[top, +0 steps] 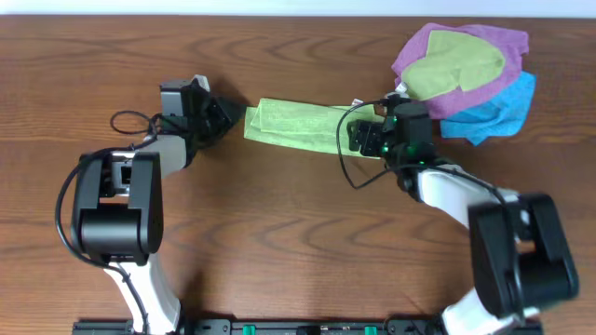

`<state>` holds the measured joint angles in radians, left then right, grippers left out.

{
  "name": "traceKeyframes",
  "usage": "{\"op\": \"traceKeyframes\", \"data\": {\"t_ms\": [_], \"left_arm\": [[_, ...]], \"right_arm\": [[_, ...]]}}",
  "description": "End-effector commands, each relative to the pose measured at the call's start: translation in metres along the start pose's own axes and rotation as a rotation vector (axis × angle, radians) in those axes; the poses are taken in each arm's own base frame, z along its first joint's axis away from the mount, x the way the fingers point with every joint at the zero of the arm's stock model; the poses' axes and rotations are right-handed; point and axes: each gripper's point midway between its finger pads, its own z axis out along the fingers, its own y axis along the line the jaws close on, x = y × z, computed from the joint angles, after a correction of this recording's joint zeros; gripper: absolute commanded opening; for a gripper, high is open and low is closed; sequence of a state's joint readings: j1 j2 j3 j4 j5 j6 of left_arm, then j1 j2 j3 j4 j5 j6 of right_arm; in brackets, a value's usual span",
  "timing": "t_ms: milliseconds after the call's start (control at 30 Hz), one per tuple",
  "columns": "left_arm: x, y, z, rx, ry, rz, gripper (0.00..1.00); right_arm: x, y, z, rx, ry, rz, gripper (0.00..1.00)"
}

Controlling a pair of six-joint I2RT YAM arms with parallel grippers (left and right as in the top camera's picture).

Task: Fold the cloth

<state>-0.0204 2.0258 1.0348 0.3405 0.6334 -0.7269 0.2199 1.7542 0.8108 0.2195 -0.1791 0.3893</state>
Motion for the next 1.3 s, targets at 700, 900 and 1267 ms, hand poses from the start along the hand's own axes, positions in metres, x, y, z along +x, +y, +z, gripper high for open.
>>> {"op": "traceKeyframes", "data": {"t_ms": [700,900,1267], "left_arm": [[0.004,-0.028,0.019,0.019,-0.036,-0.096,0.63],[0.005,-0.033,0.023,0.011,-0.053,-0.079,0.61],[0.008,-0.032,0.043,0.024,-0.018,-0.103,0.59]], "right_arm": [[-0.033,0.035,-0.062,-0.069,-0.055,0.014,0.99],[-0.032,0.034,-0.062,-0.066,-0.05,0.016,0.99],[-0.031,0.033,-0.061,-0.064,-0.045,0.017,0.99]]}}
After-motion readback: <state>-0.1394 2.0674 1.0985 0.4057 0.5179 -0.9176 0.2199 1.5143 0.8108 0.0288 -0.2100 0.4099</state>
